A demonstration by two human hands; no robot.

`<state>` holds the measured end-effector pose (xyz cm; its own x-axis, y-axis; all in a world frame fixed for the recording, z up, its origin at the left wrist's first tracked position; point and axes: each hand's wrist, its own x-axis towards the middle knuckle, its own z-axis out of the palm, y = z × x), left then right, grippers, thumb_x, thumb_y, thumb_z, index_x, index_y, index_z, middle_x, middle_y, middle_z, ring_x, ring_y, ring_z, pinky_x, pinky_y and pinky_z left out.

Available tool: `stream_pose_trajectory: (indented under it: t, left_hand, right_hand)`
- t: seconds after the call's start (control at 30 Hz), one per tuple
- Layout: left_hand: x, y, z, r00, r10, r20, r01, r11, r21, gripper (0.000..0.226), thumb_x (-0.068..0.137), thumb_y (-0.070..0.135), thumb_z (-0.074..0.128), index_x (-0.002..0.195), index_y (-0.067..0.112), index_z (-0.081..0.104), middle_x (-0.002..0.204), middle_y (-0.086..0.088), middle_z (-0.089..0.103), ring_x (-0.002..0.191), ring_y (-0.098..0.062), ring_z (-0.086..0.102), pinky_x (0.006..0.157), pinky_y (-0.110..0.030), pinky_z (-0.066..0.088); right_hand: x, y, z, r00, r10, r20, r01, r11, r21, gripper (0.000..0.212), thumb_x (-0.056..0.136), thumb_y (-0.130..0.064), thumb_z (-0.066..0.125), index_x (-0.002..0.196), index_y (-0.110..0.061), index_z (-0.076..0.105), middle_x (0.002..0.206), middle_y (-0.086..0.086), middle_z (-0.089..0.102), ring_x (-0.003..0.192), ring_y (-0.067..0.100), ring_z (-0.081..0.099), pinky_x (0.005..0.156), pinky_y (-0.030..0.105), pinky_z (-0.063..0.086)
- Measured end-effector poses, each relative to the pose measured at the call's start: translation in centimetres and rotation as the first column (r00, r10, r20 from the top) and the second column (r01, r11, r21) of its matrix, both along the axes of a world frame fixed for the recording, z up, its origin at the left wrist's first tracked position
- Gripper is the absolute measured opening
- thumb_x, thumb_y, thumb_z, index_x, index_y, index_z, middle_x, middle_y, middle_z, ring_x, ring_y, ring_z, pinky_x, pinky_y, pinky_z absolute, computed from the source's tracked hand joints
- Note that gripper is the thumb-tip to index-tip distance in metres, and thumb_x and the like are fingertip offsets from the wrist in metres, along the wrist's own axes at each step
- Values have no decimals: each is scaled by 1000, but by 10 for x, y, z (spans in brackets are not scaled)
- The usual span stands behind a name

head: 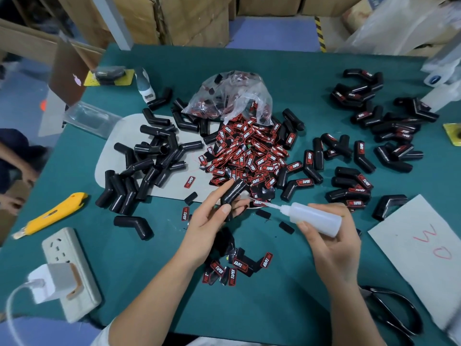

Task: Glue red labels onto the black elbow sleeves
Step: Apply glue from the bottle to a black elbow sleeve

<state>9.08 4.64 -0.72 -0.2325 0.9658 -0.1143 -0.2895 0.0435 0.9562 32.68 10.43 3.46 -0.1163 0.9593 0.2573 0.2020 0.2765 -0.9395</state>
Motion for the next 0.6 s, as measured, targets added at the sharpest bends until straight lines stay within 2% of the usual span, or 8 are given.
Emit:
stream_pose_trajectory:
  t: [0.13,0.2,0.3,0.43,0.6]
  left_hand:
    - [0,1,3,1000,8,-4,-8,1000,-5,47,107,30,61,153,28,54,141,-17,67,134,-38,62,114,-42,48]
    - [-1,1,3,1000,11,-10,-11,1000,-9,48,107,31,61,154,28,53,140,-16,67,133,-37,62,114,-42,48]
    - [-1,1,3,1000,14,-16,-15,1000,-13,48,106,34,63,153,30,54,139,-14,68,132,-35,63,113,-41,49]
    - [0,1,3,1000,16,-24,-16,1000,-10,47,106,32,63,152,30,55,139,-14,69,130,-34,65,110,-37,51]
    - [-2,0,2,999,29,-42,-30,999,-25,51,104,37,66,152,30,54,134,-15,71,129,-35,66,110,-38,51]
  right_hand:
    - [1,-1,-4,999,-14,48,11,998,57,35,87,-43,74,115,-58,61,108,-30,60,98,4,64,78,25,53]
    - [1,-1,-4,999,-19,46,16,998,67,29,90,-52,73,115,-58,61,108,-31,60,97,6,64,78,29,53]
    - [0,-2,-2,999,-15,47,10,996,93,24,92,-64,68,114,-57,60,108,-33,60,96,6,63,79,23,52]
    - [-1,-3,-2,998,-21,62,13,993,116,31,94,-62,66,116,-41,60,110,-35,59,96,3,62,81,16,49]
    - [0,-3,-4,998,-21,67,13,992,126,31,94,-62,66,114,-39,60,109,-34,60,96,2,61,80,18,50]
